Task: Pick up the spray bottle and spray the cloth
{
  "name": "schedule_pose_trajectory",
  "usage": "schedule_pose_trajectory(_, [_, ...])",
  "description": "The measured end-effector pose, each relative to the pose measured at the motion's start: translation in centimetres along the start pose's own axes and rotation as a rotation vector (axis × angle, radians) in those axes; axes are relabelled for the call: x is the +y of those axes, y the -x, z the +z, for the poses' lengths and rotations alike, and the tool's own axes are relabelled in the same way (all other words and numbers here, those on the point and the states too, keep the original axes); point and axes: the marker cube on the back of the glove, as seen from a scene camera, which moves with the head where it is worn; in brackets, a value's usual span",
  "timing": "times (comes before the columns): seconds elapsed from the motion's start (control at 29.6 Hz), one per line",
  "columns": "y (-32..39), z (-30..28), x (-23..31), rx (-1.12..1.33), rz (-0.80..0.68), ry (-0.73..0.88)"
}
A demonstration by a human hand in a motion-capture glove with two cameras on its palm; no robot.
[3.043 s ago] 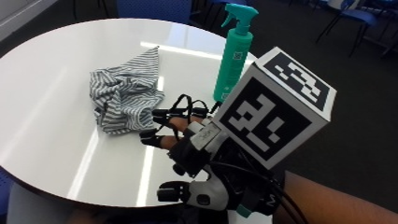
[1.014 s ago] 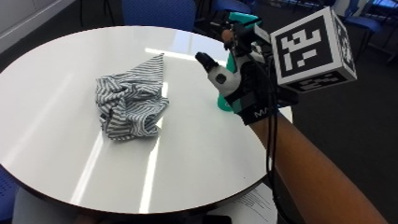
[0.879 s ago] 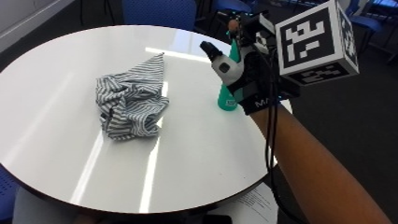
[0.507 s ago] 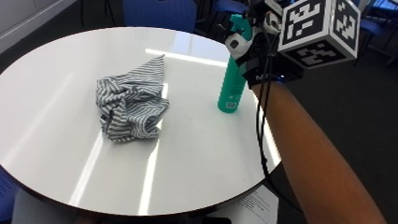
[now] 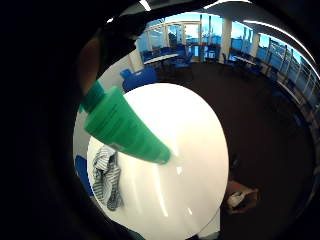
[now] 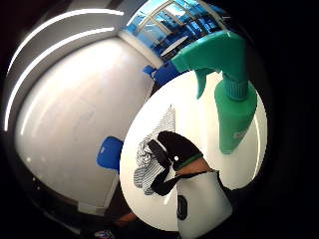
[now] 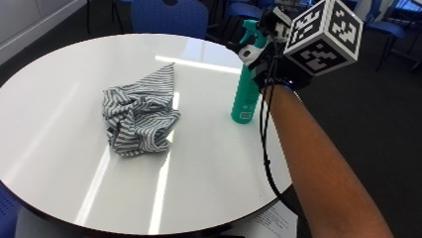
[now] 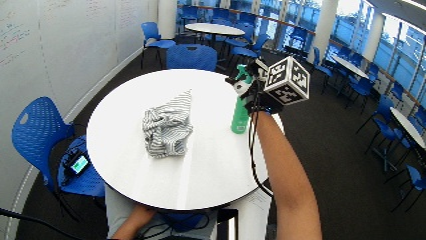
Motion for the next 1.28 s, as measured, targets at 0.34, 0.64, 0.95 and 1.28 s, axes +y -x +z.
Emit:
schedule_pose_trajectory(0.34, [-1.9, 1.1, -0.7, 0.049, 0.052, -0.015])
schedule_pose_trajectory(0.64, [-2.6, 1.2, -1.5, 0.012, 0.046, -0.044])
schedule_pose_trajectory(0.95, [-2.7, 1.1, -2.4, -0.225, 0.104, -0.040])
schedule_pose_trajectory(1.28, [-3.3, 1.4, -3.4, -0.477, 0.201, 0.106])
